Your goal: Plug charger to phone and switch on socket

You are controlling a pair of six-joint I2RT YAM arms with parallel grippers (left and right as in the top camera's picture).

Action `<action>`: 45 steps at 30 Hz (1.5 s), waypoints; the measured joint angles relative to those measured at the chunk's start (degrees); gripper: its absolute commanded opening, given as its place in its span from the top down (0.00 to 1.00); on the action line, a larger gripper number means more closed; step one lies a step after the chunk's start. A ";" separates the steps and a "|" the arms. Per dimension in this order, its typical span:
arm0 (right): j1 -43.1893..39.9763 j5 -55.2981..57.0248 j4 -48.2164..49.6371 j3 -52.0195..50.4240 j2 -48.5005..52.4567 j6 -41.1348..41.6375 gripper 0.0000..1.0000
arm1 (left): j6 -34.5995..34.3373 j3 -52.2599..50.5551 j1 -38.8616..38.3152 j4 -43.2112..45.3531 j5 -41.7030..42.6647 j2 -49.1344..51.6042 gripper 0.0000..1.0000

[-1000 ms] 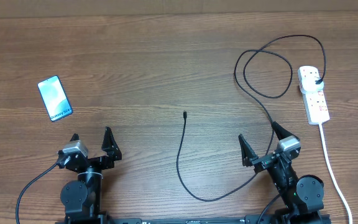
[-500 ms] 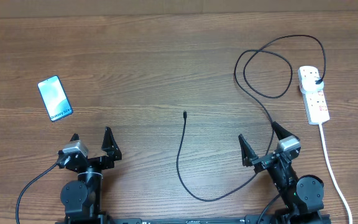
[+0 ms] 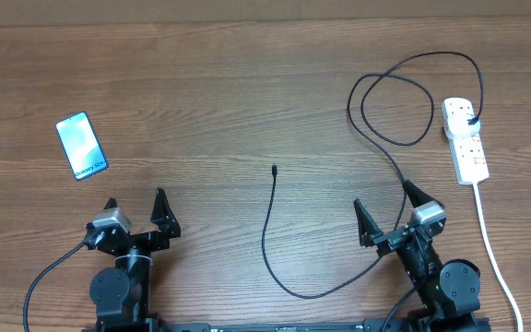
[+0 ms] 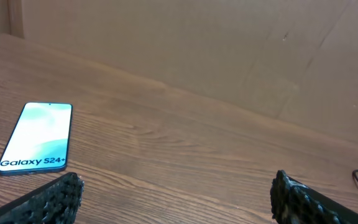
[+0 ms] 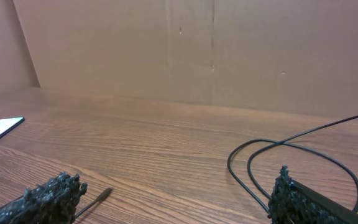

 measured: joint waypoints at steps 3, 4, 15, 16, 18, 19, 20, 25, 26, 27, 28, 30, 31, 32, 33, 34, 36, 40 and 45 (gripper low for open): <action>0.00 0.02 -0.02 0.00 0.00 0.02 0.00 | 0.00 0.00 0.00 0.00 0.02 0.00 0.00; 0.00 0.02 -0.02 0.00 0.00 0.04 0.00 | 0.00 0.00 0.00 0.00 0.02 0.00 0.00; 0.00 0.00 -0.02 0.00 0.00 0.02 0.00 | 0.00 0.00 0.00 0.39 -1.88 0.00 0.00; 0.00 0.00 0.00 0.00 0.00 0.02 0.00 | 0.02 -0.02 0.00 0.81 -2.25 0.00 0.01; 0.00 0.02 0.00 0.00 0.00 0.02 0.00 | 0.02 0.00 0.00 1.44 -2.40 0.00 0.01; 0.00 0.02 0.00 0.00 0.00 0.00 0.00 | 0.02 0.00 0.00 1.46 -2.38 0.00 0.00; 0.00 0.02 0.00 0.00 0.00 0.00 0.00 | 0.02 -0.02 0.00 1.44 -2.36 0.00 0.00; 0.00 0.02 -0.02 0.00 0.00 0.02 0.00 | 0.02 -0.02 0.00 1.27 -1.75 0.00 0.00; 0.00 0.02 0.00 0.00 0.00 0.00 0.00 | 0.00 0.00 0.00 1.20 -1.38 0.00 0.00; 0.00 0.00 -0.02 0.00 0.00 0.00 0.00 | 0.02 0.00 0.00 0.76 -0.83 0.00 0.00; 0.00 0.02 -0.02 0.00 0.00 0.00 0.00 | 0.02 0.00 0.00 0.02 -0.35 0.00 0.00; 0.00 0.02 0.00 0.00 0.00 0.00 0.00 | 0.22 0.61 0.00 -2.29 -0.13 0.02 0.00; 0.00 0.00 0.00 0.00 0.00 0.00 0.00 | 0.66 1.42 0.00 -3.93 -0.07 0.04 0.00; 0.00 0.00 0.00 0.00 0.00 0.00 0.00 | 1.18 2.49 0.00 -5.88 -0.02 0.04 0.00; 0.00 0.00 -0.02 0.00 0.00 -0.02 0.00 | 1.55 3.96 0.00 -8.70 -0.07 0.28 0.00; 0.00 0.02 -0.02 0.00 0.00 0.02 0.00 | 1.75 5.38 0.00 -10.86 -0.31 0.74 0.00; 0.00 0.00 0.00 0.00 0.00 0.02 0.00 | 2.54 9.22 0.00 -14.91 -1.42 2.60 0.00; 0.00 0.00 0.04 0.00 0.00 0.02 0.00 | 3.23 20.00 0.00 -21.16 -5.44 9.97 0.00; 0.00 0.02 0.02 0.00 0.00 0.02 0.00 | 4.35 34.01 0.00 -27.32 -10.88 22.01 0.00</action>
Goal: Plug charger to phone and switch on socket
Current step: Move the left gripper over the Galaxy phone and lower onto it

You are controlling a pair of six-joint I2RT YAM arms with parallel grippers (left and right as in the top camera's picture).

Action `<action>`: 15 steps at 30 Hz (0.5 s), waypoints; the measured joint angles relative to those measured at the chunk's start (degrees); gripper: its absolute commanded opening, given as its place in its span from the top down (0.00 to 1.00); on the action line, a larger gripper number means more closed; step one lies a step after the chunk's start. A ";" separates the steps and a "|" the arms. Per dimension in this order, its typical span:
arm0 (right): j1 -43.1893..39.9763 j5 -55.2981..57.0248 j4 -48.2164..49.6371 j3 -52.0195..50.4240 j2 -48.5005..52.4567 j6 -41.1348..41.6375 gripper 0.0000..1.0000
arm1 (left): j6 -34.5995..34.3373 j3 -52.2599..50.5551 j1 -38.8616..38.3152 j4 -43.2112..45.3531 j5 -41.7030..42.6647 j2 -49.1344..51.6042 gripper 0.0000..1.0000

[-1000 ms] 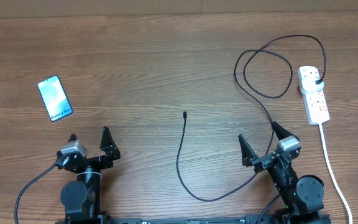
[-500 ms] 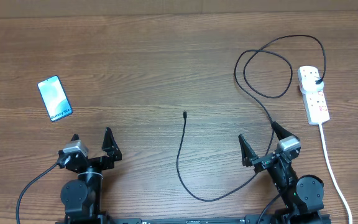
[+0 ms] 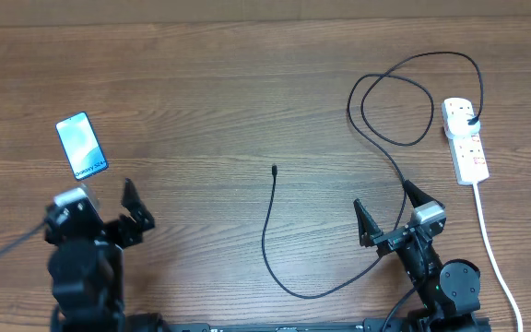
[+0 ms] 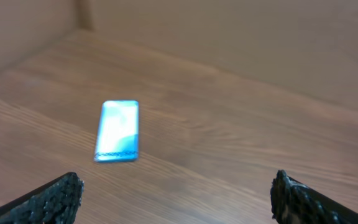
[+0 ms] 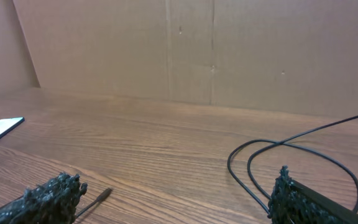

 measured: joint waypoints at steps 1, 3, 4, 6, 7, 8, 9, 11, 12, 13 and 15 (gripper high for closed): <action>0.00 0.00 -0.02 0.00 0.00 0.02 0.00 | 0.11 2.73 0.00 -1.44 -1.31 2.49 0.00; 0.00 0.00 -0.07 0.00 0.00 0.00 0.00 | 0.15 7.80 0.00 -4.42 -3.80 7.26 0.00; 0.00 -0.02 -0.07 0.00 0.00 0.00 0.00 | 0.15 10.80 0.00 -6.27 -5.44 9.97 0.00; 0.00 0.00 -0.07 0.00 0.00 0.00 0.00 | 0.22 16.57 0.00 -9.86 -8.76 15.15 0.00; 0.00 0.00 -0.09 0.00 0.00 0.02 0.00 | 0.28 19.02 0.00 -11.32 -10.45 17.35 0.00; 0.00 0.00 -0.07 0.00 0.00 -0.02 0.00 | 0.31 21.35 0.00 -12.63 -12.20 19.47 0.00; 0.00 -0.02 -0.09 0.00 0.00 0.00 0.00 | 0.35 23.98 0.00 -14.19 -14.23 21.90 0.00; 0.00 0.02 -0.11 0.00 0.00 -0.02 0.00 | 1.20 28.04 0.00 -16.33 -17.44 25.99 0.00; 0.00 0.00 -0.07 0.00 0.00 0.00 0.00 | 1.73 29.94 0.00 -17.00 -18.84 28.13 0.01; 0.00 0.02 -0.09 0.00 0.00 -0.02 0.00 | 2.29 31.12 0.02 -17.38 -19.67 29.68 0.00; 0.00 0.00 -0.09 0.00 0.00 -0.02 0.00 | 3.41 34.45 0.48 -18.45 -21.27 34.10 0.00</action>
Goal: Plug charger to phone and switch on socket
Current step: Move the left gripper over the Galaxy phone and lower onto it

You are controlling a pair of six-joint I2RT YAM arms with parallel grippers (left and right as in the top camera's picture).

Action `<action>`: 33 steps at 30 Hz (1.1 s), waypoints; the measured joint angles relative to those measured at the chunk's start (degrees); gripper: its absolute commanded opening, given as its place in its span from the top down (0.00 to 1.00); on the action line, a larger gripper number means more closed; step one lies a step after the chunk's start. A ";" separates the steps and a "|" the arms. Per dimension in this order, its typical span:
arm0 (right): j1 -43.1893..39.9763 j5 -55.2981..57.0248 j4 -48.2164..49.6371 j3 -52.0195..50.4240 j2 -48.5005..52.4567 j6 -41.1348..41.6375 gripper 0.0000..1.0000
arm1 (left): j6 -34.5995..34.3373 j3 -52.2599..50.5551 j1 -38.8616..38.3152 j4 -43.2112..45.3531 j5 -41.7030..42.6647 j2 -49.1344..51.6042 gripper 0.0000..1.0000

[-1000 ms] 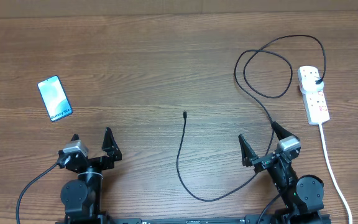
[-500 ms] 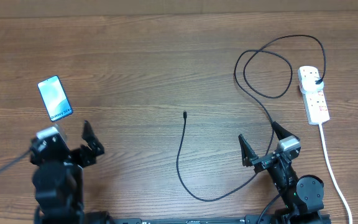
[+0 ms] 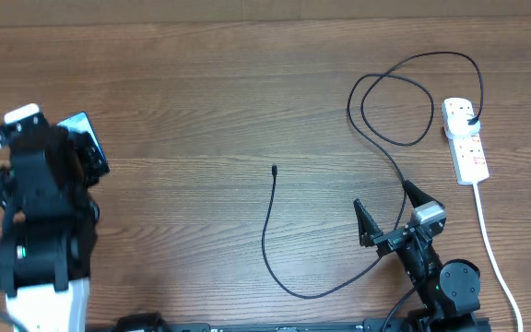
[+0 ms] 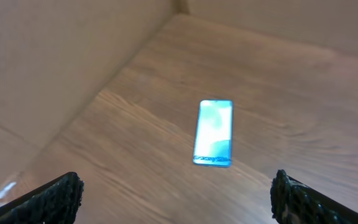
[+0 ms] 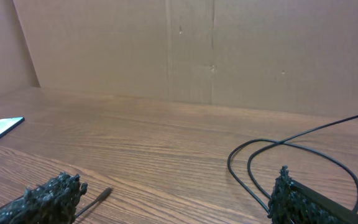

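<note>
The phone (image 4: 214, 132), screen lit blue, lies flat at the table's far left. In the overhead view only a corner of the phone (image 3: 88, 152) shows from under my left arm. My left gripper (image 4: 176, 202) hangs open well above the phone, on its near side, holding nothing. The black charger cable (image 3: 267, 235) runs from the white socket strip (image 3: 466, 138) through a loop to its free plug tip (image 3: 274, 170) at mid table. Low at the front right, my right gripper (image 5: 173, 199) stands open and empty, with the plug tip (image 5: 101, 194) just left of it.
Cardboard walls (image 5: 213, 56) close off the back and the left side of the wooden table (image 3: 201, 92). The socket strip's white cord (image 3: 491, 249) runs down the right side toward the front edge. The cable loop (image 3: 395, 101) lies at the back right.
My left arm has moved from the front left toward the back and higher, and now covers most of the phone from above. Its gripper is still open. The right arm, cable and socket strip are unchanged.
Both arms first sat low at the front edge, grippers open, the phone off to the left arm's left. Then the left arm had turned toward the phone. Now it looks down on the phone from high up. The right arm has stayed still throughout.
</note>
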 measured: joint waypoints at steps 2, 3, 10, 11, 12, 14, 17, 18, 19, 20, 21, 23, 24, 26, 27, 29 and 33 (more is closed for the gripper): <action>0.00 -0.02 0.02 0.00 0.00 0.02 0.00 | 0.83 1.92 1.16 -0.98 -0.37 3.17 0.01; 0.00 0.00 0.00 0.00 0.00 0.00 0.00 | 1.36 3.72 3.19 -1.55 0.04 6.23 0.00; 0.00 0.00 0.02 0.00 0.00 0.02 0.00 | 2.49 7.72 15.89 -2.49 12.20 17.27 0.00; 0.00 0.00 0.00 0.00 0.00 0.00 0.00 | 2.51 7.82 17.33 -2.29 13.79 18.47 0.00; 0.00 -0.02 0.00 0.00 0.00 0.00 0.00 | 2.56 7.87 19.37 -1.77 16.35 20.24 0.00; 0.00 -0.02 0.04 0.00 0.00 0.02 0.00 | 2.80 7.89 21.31 -0.81 19.80 22.71 0.00; 0.00 -0.02 0.02 0.00 0.00 0.02 0.00 | 3.43 7.96 22.21 0.90 24.02 25.90 0.01; 0.00 0.00 0.00 0.00 0.00 0.00 0.00 | 3.65 7.96 22.21 1.18 24.96 26.77 0.00; 0.00 -0.02 -0.02 0.00 0.00 0.00 0.00 | 3.82 7.96 22.21 1.44 25.86 27.67 0.00; 0.00 0.00 0.00 0.00 0.00 0.02 0.00 | 4.00 7.96 22.21 1.68 26.51 28.44 0.00; 0.00 0.00 0.00 0.00 0.00 0.04 0.00 | 4.02 7.96 22.18 1.99 26.95 29.11 0.00; 0.00 0.00 0.02 0.00 0.00 0.02 0.00 | 4.04 7.98 22.16 2.75 27.76 30.56 0.00; 0.00 -0.02 0.00 0.00 0.00 0.02 0.00 | 4.04 7.98 22.16 3.21 28.02 31.41 0.01; 0.00 0.00 0.02 0.00 0.00 -0.02 0.00 | 4.07 8.07 22.16 4.17 28.35 33.11 0.00; 0.00 0.00 0.00 0.00 0.00 0.02 0.00 | 4.07 8.13 22.16 4.68 28.61 34.32 0.00; 0.00 0.00 0.02 0.00 0.00 0.02 0.00 | 4.07 8.17 22.16 5.27 28.79 36.17 0.01; 0.00 0.00 0.02 0.00 0.00 0.00 0.00 | 4.07 8.17 22.16 5.70 29.00 40.09 0.00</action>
